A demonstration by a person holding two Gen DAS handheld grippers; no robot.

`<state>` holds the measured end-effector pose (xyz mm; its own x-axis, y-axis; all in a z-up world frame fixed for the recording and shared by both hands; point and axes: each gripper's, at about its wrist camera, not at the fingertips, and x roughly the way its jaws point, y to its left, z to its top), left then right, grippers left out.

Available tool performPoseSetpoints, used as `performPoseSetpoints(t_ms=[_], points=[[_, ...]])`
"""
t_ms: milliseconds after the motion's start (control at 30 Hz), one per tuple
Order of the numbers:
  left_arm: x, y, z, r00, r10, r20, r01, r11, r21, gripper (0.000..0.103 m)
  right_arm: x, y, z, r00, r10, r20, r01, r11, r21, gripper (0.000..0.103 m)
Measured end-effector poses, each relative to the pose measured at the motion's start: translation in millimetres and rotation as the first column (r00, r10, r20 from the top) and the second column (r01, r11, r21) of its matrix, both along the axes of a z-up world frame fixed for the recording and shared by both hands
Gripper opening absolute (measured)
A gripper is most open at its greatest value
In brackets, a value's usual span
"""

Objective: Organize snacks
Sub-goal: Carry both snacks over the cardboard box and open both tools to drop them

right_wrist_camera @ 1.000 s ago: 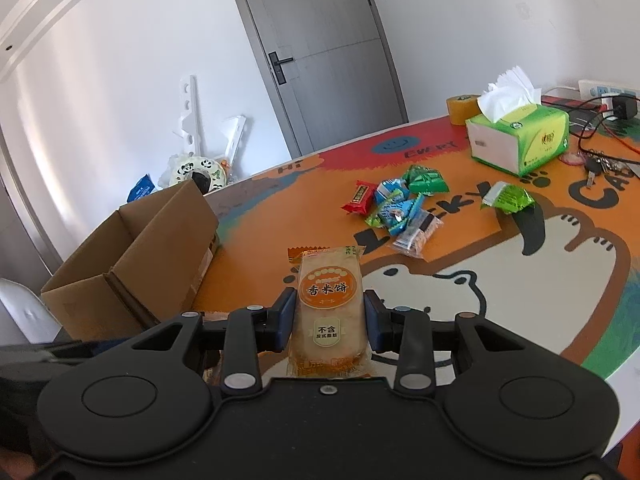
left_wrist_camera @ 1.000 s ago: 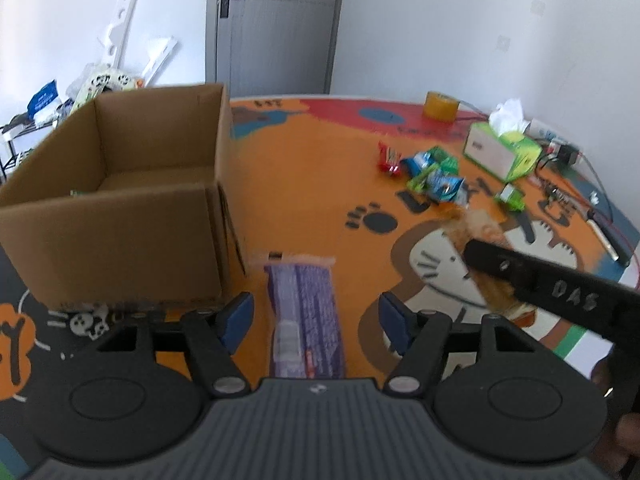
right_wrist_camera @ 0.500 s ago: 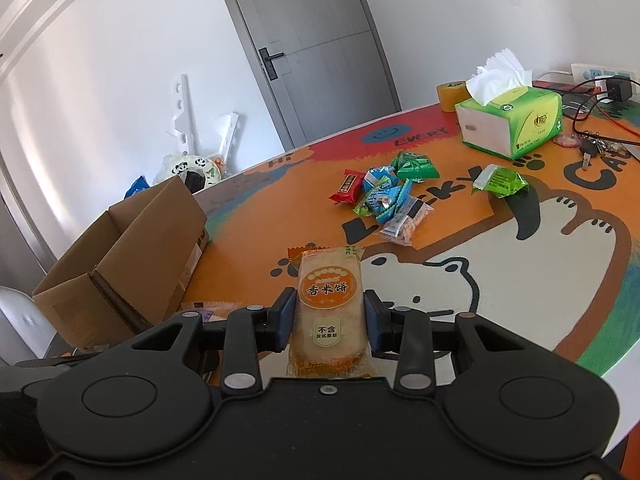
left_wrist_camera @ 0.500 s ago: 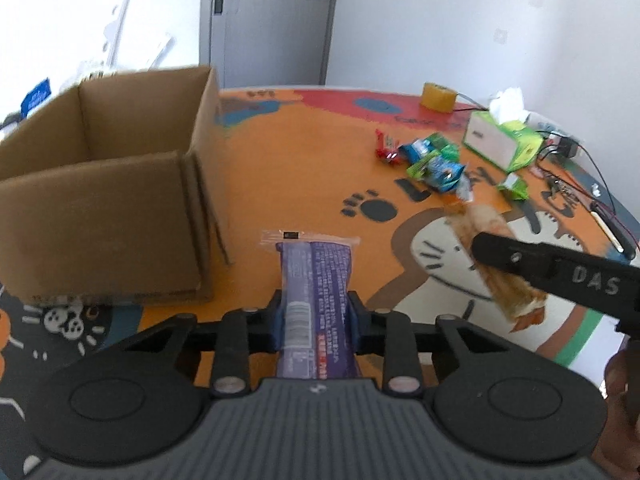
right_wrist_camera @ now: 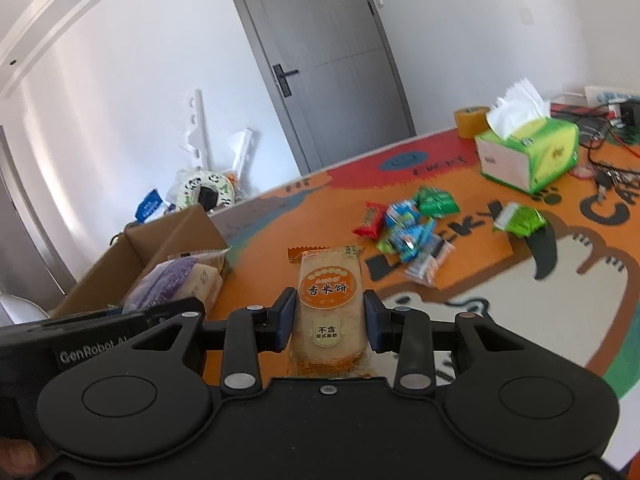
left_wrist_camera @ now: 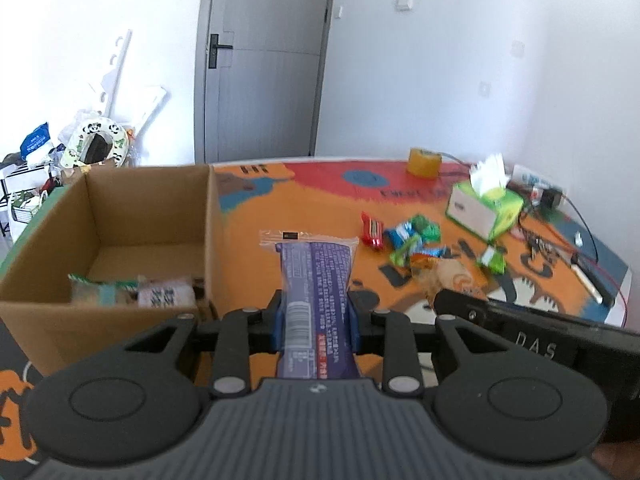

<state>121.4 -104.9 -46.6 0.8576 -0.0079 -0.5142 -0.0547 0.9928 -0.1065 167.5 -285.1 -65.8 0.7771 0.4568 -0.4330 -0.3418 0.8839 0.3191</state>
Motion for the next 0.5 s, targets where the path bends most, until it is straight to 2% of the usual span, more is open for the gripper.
performPoseSetpoints(t_ms=[500], points=[[2.6,46.2,34.1,0.992,0.089,0.087,-0.086,0.995,-0.046,0.029,8.6,39.4,28.5,0.995,0.075,0.064,-0.075,0.997,-0.003,0.036]])
